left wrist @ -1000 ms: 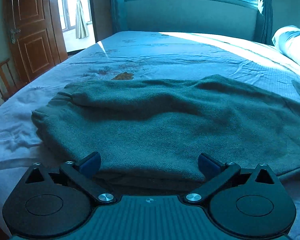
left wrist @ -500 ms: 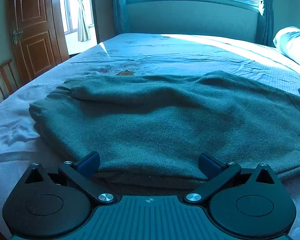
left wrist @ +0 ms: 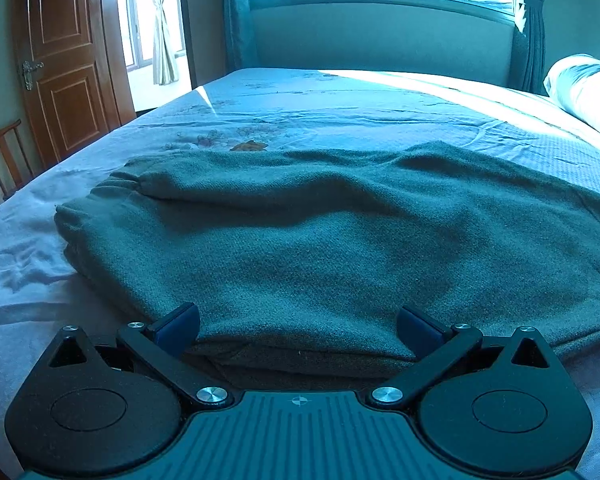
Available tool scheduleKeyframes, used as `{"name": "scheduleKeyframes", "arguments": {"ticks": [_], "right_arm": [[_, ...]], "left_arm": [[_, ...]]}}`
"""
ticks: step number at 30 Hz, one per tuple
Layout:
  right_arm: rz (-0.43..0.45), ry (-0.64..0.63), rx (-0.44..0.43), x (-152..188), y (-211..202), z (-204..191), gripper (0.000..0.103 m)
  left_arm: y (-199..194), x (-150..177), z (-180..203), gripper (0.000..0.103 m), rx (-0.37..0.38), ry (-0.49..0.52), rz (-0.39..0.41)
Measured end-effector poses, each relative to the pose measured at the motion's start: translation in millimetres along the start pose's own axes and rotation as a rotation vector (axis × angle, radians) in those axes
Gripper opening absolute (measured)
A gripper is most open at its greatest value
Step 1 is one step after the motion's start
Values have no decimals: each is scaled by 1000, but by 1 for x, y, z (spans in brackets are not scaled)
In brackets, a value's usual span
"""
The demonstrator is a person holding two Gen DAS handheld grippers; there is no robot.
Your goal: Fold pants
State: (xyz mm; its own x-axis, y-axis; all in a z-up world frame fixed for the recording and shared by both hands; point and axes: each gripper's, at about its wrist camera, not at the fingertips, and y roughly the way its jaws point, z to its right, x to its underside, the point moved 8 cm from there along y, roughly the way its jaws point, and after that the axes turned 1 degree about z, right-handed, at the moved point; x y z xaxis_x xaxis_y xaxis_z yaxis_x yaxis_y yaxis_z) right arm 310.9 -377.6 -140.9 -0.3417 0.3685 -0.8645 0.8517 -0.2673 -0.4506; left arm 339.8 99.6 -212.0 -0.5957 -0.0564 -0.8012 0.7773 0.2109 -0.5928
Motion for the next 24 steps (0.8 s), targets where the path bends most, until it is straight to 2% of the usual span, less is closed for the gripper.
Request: {"name": "scheduleKeyframes", "arguments": {"ticks": [2, 3, 4, 5, 6, 7, 9, 10, 16, 17, 18, 19, 20, 21, 22, 24], "right_arm": [[-137, 314, 27, 33, 4, 61, 18], [-184, 329, 22, 46, 5, 72, 17], [-181, 294, 7, 51, 1, 76, 15], [-147, 231, 13, 50, -7, 76, 17], [-128, 186, 31, 48, -13, 75, 24], [-121, 137, 33, 45, -15, 71, 38], [-108, 6, 17, 40, -14, 56, 49], [-105, -68, 9, 38, -13, 47, 59], [-9, -580, 96, 40, -12, -6, 63], [21, -671, 101, 42, -12, -14, 63], [55, -754, 92, 44, -14, -22, 58], [79, -789, 79, 44, -16, -26, 32], [92, -765, 44, 39, -21, -29, 12], [90, -704, 19, 31, -23, -26, 0], [97, -593, -7, 20, -26, -17, 0], [99, -225, -29, -9, -29, 30, 0]], "left_arm": [[0, 1, 1, 103, -2, 1, 4], [0, 0, 1, 103, -2, 1, 4], [-1, 1, 1, 103, -1, 1, 3], [-1, 1, 1, 103, 1, 1, 3], [-1, 1, 0, 103, 2, 0, 2], [-1, 1, 0, 103, 2, -1, 3], [-1, 0, 1, 103, -2, -1, 2], [-1, 0, 1, 103, -3, -1, 2], [0, 0, 2, 103, -2, 2, 2], [0, 1, 2, 103, -3, 4, 2], [0, 1, 2, 103, -4, 5, 2], [0, 0, 2, 103, -4, 4, 3], [0, 0, 2, 103, -4, 4, 4], [0, 1, 2, 103, -3, 5, 4], [0, 1, 2, 103, -2, 5, 4], [0, 0, 2, 103, -1, 6, 0]]}}
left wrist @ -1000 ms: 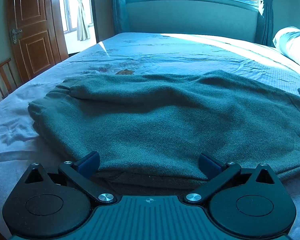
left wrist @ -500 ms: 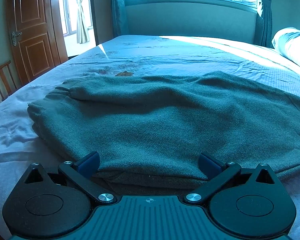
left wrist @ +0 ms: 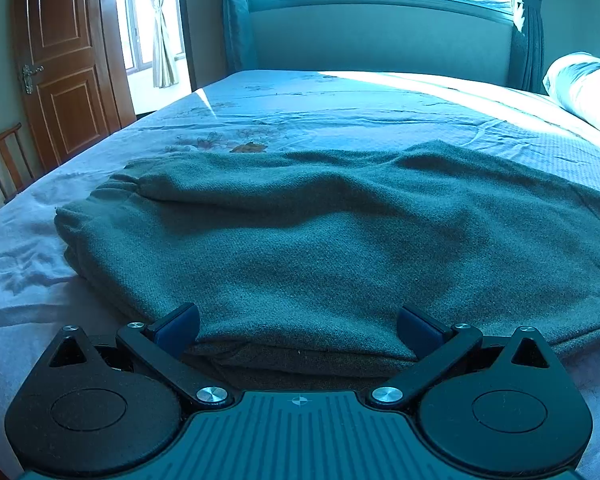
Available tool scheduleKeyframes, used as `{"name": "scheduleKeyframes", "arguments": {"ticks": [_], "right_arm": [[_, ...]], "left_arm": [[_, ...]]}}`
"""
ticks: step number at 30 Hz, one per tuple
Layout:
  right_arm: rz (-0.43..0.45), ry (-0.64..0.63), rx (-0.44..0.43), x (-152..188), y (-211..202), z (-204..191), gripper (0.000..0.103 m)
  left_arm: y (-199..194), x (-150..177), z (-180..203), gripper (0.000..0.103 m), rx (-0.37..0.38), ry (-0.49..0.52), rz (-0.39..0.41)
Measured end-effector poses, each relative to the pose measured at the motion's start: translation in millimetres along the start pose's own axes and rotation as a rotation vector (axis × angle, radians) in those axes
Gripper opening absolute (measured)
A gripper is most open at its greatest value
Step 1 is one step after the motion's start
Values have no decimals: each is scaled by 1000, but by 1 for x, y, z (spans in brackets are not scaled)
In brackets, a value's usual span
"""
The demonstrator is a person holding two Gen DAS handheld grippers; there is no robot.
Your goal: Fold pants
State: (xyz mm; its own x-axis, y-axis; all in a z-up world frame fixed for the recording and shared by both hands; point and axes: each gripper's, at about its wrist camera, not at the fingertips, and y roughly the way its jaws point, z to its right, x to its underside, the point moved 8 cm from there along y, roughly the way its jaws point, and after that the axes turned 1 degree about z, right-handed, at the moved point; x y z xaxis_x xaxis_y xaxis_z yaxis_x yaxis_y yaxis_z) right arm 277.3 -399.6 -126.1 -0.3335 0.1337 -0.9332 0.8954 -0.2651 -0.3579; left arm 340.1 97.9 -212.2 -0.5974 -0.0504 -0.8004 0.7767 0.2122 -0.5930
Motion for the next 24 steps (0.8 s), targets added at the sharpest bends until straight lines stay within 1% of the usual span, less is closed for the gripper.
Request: {"name": "scheduleKeyframes", "arguments": {"ticks": [1, 2, 3, 4, 5, 6, 7, 9, 11, 14, 15, 16, 18, 19, 20, 21, 24], "right_arm": [[0, 171, 10, -1, 1, 27, 0], [-4, 414, 34, 7, 2, 69, 0], [-35, 583, 56, 21, 8, 99, 0], [-101, 712, 66, 39, 19, 122, 0], [-184, 787, 50, 57, 31, 137, 0], [-210, 796, 25, 64, 35, 141, 0], [-203, 787, 6, 67, 35, 143, 0], [-174, 779, 13, 65, 30, 148, 7], [-164, 837, -8, 66, 27, 153, 10], [-151, 900, -15, 69, 15, 158, 10], [-150, 911, -2, 70, 10, 159, 10], [-153, 923, 15, 73, 5, 161, 13], [-165, 940, 20, 79, 4, 162, 12], [-155, 944, 23, 79, 4, 164, 11], [-127, 956, 25, 76, 1, 167, 11], [-101, 971, 8, 73, 0, 168, 11], [-88, 985, -26, 67, 3, 169, 12]], "left_arm": [[0, -1, 0, 103, 4, 3, -5], [0, -2, -1, 103, 9, 4, -9], [1, -3, -1, 103, 15, 4, -16], [2, -4, -2, 103, 21, 5, -21], [2, -4, -2, 103, 26, 7, -25], [3, -4, -2, 103, 30, 11, -27], [4, -4, -2, 103, 34, 13, -28], [4, -4, -2, 103, 37, 15, -27], [4, -3, -2, 103, 35, 15, -27], [4, -3, -2, 103, 33, 17, -26], [4, -3, -2, 103, 34, 17, -26], [4, -3, -2, 103, 35, 17, -25], [4, -3, -2, 103, 36, 17, -23], [4, -3, -2, 103, 35, 18, -21], [4, -3, -2, 103, 35, 19, -21], [4, -2, -2, 103, 35, 20, -20], [4, -3, -2, 103, 37, 19, -21]]}}
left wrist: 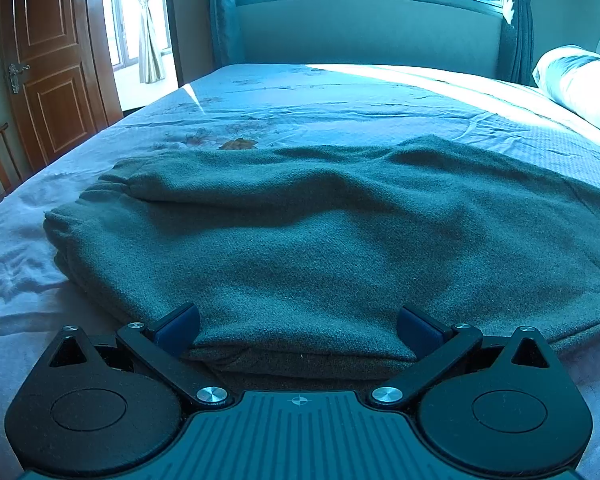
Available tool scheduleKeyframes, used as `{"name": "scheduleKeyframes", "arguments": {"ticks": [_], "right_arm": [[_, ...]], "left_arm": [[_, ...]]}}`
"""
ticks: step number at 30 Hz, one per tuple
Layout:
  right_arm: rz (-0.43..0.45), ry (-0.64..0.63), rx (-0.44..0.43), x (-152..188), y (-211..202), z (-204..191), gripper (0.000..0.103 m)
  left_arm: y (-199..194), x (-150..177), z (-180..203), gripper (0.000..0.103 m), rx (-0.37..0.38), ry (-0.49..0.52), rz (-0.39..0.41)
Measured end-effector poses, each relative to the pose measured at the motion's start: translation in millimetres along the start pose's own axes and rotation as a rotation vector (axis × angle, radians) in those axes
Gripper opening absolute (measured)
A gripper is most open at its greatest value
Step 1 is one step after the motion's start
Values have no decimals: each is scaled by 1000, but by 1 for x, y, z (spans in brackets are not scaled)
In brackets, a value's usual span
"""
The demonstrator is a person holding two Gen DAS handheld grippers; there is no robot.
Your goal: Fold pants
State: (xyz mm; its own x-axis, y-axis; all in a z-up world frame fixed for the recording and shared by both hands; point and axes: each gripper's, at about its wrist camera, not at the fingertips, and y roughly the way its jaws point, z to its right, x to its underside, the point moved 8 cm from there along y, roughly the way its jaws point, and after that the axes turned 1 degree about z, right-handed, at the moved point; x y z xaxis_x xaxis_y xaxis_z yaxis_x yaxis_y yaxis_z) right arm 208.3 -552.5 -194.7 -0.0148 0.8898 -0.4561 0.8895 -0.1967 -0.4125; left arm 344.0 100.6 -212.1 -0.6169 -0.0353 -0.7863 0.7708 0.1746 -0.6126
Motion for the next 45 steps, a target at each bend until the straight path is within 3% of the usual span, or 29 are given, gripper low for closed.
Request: {"name": "scheduleKeyframes", "arguments": {"ticks": [6, 7, 12, 15, 18, 20, 22, 24, 25, 26, 27, 28, 30, 32, 34, 37, 40, 42, 45], "right_arm": [[-60, 12, 47, -5, 40, 1, 14], [-55, -5, 57, -7, 42, -1, 3], [-1, -8, -41, -13, 6, -26, 0], [-24, -6, 3, -9, 2, -12, 0], [-80, 51, 82, -4, 13, 20, 12], [-22, 23, 75, -6, -1, 19, 25], [-10, -14, 73, -5, -6, 14, 50], [-30, -40, 57, -2, 2, 8, 59], [-39, -58, 51, 0, 8, 4, 59], [-53, -83, 52, 1, 14, 1, 58], [-77, -117, 67, 4, 22, -2, 46], [-100, -144, 82, 7, 27, -5, 22], [-147, -186, 74, 12, 37, -14, 1], [-111, -262, 45, 2, 30, -33, 0], [-52, -328, -45, -13, 12, -60, 0], [-35, -398, -54, -20, 6, -68, 0], [-134, -299, 73, -10, 41, -8, 0], [-140, -200, 39, -6, 47, 15, 0], [-111, -144, 28, -8, 31, 12, 4]], "left_arm": [[0, 1, 1, 103, -3, 2, 4], [0, 1, 1, 103, -3, 3, 5], [-1, 1, 1, 103, -3, 2, 6], [-1, 1, 2, 103, -6, 4, 8], [-1, 1, 1, 103, -2, 4, 6], [-1, 0, 1, 103, 2, 5, 3], [-1, 0, 0, 103, 3, 3, 4], [-1, 0, 1, 103, -2, 1, 7], [-1, 0, 0, 103, -3, -1, 8], [-3, -1, 0, 103, -2, -3, 8], [-5, -2, -1, 103, 4, 1, 6], [-6, -3, -3, 103, 9, -1, 7], [-6, -2, -6, 103, 22, 5, -2], [-3, -2, -7, 103, 41, 17, -22], [0, -3, -8, 103, 92, 36, -43], [3, -3, -15, 103, 197, 54, -31], [4, 1, -24, 103, 299, 39, -8], [3, 3, -27, 103, 327, 34, 0], [1, 2, -28, 103, 326, 45, 3]]}}
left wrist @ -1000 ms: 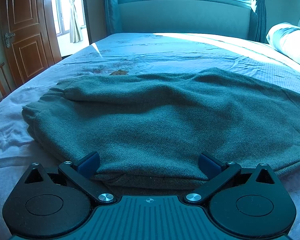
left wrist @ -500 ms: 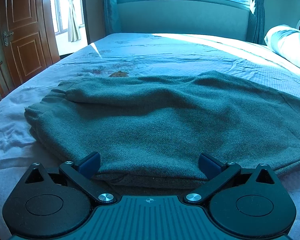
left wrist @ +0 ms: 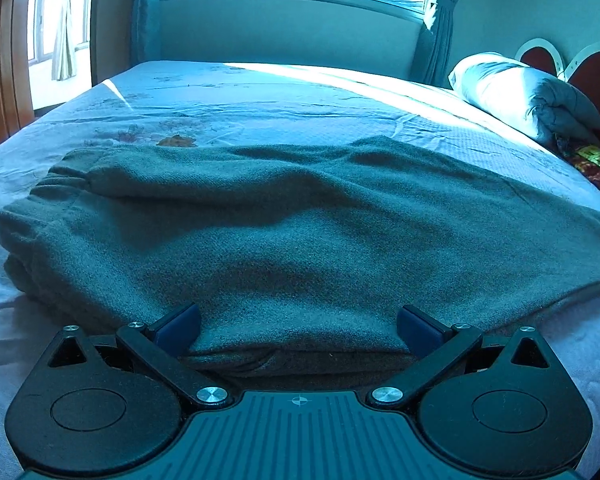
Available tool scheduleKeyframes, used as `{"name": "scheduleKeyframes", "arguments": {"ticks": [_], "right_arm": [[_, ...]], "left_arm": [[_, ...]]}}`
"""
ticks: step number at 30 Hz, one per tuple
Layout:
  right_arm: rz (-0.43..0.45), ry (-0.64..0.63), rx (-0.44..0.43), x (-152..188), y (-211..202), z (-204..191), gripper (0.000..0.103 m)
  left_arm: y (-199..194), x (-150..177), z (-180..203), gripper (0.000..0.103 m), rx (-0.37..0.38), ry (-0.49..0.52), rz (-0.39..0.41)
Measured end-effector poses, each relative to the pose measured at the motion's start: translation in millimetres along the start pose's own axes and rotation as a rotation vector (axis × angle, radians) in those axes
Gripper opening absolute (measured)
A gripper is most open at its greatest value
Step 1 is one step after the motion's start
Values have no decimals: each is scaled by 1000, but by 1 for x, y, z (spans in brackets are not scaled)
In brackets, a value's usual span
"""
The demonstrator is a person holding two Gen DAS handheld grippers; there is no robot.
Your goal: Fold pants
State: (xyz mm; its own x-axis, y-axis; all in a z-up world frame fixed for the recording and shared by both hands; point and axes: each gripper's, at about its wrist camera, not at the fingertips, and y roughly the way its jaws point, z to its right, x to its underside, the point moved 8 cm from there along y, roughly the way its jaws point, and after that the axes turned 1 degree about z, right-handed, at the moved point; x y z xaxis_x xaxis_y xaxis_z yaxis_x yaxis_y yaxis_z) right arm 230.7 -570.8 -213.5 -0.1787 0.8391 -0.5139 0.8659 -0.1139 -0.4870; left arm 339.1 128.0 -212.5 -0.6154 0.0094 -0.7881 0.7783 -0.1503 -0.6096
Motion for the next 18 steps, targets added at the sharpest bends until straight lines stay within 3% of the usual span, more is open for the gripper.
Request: {"name": "scheduleKeyframes", "arguments": {"ticks": [3, 5, 7, 9, 12, 15, 18], "right_arm": [[68, -107, 64, -3, -21, -15, 13], [151, -161, 160, -10, -39, -20, 26], [231, -251, 186, -17, -57, -35, 26], [204, -328, 103, -13, -59, -63, 26], [44, -435, -94, 27, -32, -131, 26], [-82, -587, -258, 92, 5, -216, 26], [-208, -701, -359, 158, 41, -288, 24]], "left_arm": [[-3, -2, 1, 103, -18, -6, 6], [-9, -7, 0, 103, -32, -16, 17], [-21, -13, -6, 103, -68, -25, 52], [-32, -18, -23, 103, -131, -44, 77], [-46, -23, -59, 103, -218, -117, 97], [-59, -24, -107, 103, -320, -226, 105], [-66, -22, -146, 103, -462, -294, 78]]}}
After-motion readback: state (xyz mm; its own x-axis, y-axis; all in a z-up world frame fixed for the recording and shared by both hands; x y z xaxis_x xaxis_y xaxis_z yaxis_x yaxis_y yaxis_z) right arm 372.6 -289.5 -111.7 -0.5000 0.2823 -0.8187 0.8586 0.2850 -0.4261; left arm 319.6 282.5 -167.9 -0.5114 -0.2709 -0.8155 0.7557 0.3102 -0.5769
